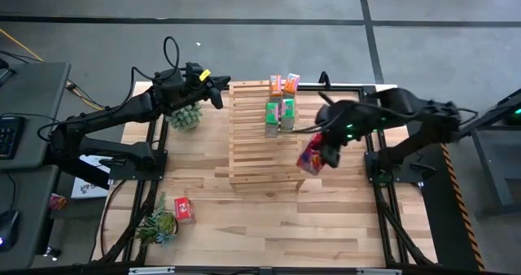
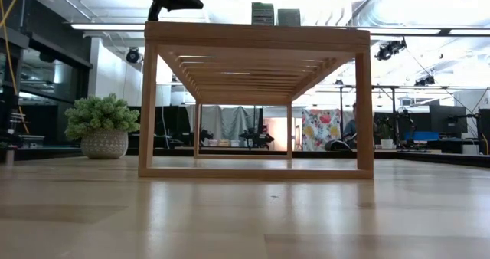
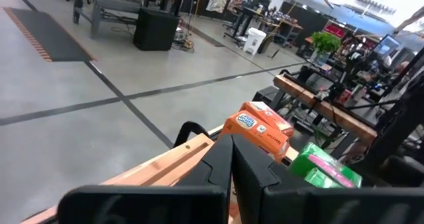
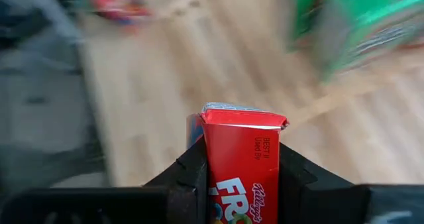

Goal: Stack cereal on shelf
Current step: Put the top red cereal box on the shelf

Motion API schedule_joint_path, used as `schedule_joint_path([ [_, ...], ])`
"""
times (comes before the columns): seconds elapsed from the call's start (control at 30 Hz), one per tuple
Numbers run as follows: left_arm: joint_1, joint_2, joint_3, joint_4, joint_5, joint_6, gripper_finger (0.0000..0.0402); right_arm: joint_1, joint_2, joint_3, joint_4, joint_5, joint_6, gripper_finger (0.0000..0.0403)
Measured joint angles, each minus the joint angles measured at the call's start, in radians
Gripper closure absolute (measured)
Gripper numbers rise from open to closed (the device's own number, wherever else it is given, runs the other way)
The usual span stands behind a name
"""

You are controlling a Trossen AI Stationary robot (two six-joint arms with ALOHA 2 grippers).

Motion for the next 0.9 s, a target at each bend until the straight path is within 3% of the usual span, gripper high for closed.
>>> schedule_joint_path([
  [0.17,0.0,0.0,0.0,0.0,0.0,0.054,0.0401,0.019,0.191,0.244,-0.186,0.239,0.132,0.0311],
  [0.37,0.0,0.0,0.0,-0.001,0.007,0.066,0.0401,0.019,0.327,0.399,-0.183,0.269,0.318,0.0311],
  [0.57,0.0,0.0,0.0,0.0,0.05,0.067,0.0401,0.018,0.383,0.41,-0.185,0.252,0.425,0.0311],
  [0.9,0.0,0.0,0.0,0.0,0.08,0.067,0.0401,-0.032,0.386,0.269,-0.186,0.237,0.59,0.0311],
])
